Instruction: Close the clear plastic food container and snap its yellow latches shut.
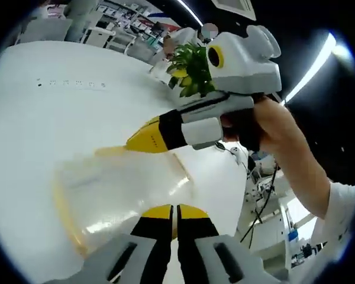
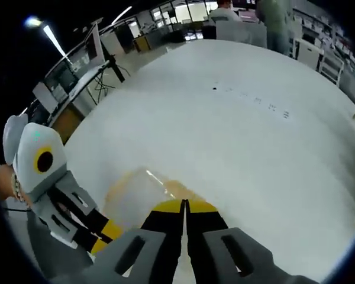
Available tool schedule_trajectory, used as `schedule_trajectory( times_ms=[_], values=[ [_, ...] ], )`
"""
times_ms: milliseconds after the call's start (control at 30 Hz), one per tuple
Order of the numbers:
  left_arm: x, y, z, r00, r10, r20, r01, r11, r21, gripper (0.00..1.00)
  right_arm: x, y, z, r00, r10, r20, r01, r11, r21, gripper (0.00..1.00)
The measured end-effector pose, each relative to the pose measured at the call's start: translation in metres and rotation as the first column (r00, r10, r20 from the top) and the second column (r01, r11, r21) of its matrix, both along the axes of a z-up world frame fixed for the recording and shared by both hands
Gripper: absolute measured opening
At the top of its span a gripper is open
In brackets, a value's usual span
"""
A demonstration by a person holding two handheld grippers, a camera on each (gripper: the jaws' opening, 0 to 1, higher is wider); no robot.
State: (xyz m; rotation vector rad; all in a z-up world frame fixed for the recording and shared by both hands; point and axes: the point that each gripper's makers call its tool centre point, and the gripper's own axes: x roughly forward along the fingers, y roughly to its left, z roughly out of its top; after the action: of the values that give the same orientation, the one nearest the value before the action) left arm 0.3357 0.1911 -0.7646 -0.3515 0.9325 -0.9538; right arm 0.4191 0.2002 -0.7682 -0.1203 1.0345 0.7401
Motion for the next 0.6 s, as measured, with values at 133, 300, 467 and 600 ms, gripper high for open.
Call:
schedule_trajectory(
  times_ms=[133,300,467,600],
  values=[
    [-0.007,0.001,-0.004,1.0,0.004,-0.01,-0.004,1.0,-0.003,0.0,0.004,0.004,-0.003,1.0,-0.011,-0.004,0.011,1.0,0.013,0.0],
    [-0.016,0.001,-0.002,0.998,0.013,-0.054,-0.015,0.999,-0.041,0.0,0.009,0.006,-0.008,1.0,-0.017,-0.007,0.017,1.0,0.01,0.0],
    [-0.026,0.0,-0.001,0.998,0.001,-0.071,-0.006,0.998,-0.063,0.0,0.015,0.004,-0.014,0.999,-0.037,-0.012,0.037,0.999,0.006,0.0],
    [-0.032,0.004,-0.011,0.997,-0.066,0.035,0.066,0.998,0.009,0.0,0.02,0.003,-0.018,0.999,-0.047,-0.019,0.047,0.999,0.006,0.0]
  ],
)
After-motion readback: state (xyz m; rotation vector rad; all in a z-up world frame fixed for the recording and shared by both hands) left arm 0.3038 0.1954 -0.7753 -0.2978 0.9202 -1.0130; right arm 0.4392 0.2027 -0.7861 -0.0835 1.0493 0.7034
